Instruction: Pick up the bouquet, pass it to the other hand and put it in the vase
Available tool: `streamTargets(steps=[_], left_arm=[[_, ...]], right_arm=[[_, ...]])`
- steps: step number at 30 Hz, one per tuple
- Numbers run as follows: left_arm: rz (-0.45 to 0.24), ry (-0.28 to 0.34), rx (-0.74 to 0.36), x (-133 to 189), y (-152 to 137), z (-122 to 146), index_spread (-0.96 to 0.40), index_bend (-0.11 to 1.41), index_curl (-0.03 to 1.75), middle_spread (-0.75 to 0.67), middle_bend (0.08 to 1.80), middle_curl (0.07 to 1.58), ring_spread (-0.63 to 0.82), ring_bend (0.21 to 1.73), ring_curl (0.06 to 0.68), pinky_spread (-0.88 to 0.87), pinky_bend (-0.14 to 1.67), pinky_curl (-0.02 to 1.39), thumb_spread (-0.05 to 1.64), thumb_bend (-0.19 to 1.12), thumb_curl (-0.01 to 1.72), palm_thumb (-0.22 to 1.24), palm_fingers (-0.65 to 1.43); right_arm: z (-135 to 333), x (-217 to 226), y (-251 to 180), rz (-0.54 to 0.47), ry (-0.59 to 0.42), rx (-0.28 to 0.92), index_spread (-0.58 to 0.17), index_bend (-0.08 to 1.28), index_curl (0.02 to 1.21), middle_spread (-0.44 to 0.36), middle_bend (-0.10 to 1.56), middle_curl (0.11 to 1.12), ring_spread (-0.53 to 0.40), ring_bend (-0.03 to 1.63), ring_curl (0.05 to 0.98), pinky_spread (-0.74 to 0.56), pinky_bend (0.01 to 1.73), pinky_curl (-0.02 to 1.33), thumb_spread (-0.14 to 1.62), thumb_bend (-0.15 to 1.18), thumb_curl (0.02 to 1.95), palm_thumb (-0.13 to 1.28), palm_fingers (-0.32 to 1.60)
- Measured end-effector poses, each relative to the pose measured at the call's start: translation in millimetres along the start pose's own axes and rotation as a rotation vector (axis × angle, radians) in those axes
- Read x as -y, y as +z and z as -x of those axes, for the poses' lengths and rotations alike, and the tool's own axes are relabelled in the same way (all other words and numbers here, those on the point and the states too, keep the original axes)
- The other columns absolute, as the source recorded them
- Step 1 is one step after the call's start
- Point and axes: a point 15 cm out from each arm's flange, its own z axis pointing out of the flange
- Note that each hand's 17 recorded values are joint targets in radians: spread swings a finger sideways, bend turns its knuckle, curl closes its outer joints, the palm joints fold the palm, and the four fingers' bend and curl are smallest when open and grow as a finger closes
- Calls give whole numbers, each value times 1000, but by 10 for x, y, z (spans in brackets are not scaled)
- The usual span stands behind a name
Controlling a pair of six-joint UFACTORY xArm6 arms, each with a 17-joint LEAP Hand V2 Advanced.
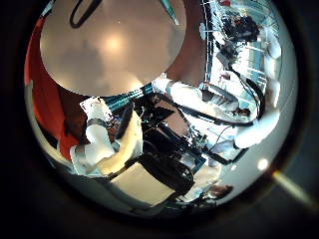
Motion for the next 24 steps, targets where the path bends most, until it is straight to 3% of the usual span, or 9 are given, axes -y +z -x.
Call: streamTargets(steps=[9, 24], left_arm=[[7, 46, -26, 148, 77, 144, 76, 175, 342, 424, 187, 315, 578, 431, 213, 536, 199, 317, 1106, -22, 336, 433, 82], [63, 71, -46, 220, 257, 259, 75, 172, 342, 425, 190, 314, 588, 435, 213, 538, 198, 317, 1108, -22, 335, 433, 78]], right_arm=[[-256, 747, 352, -66, 156, 29, -202, 170, 264, -54, 445, 448, -168, 971, 314, 72, 657, 264, 1109, -20, 363, 502, 492], [157, 1365, 1210, 45, 152, -11, -191, 190, 320, -79, 541, 496, -199, 1002, 340, 16, 746, 217, 1055, -24, 389, 550, 453]])
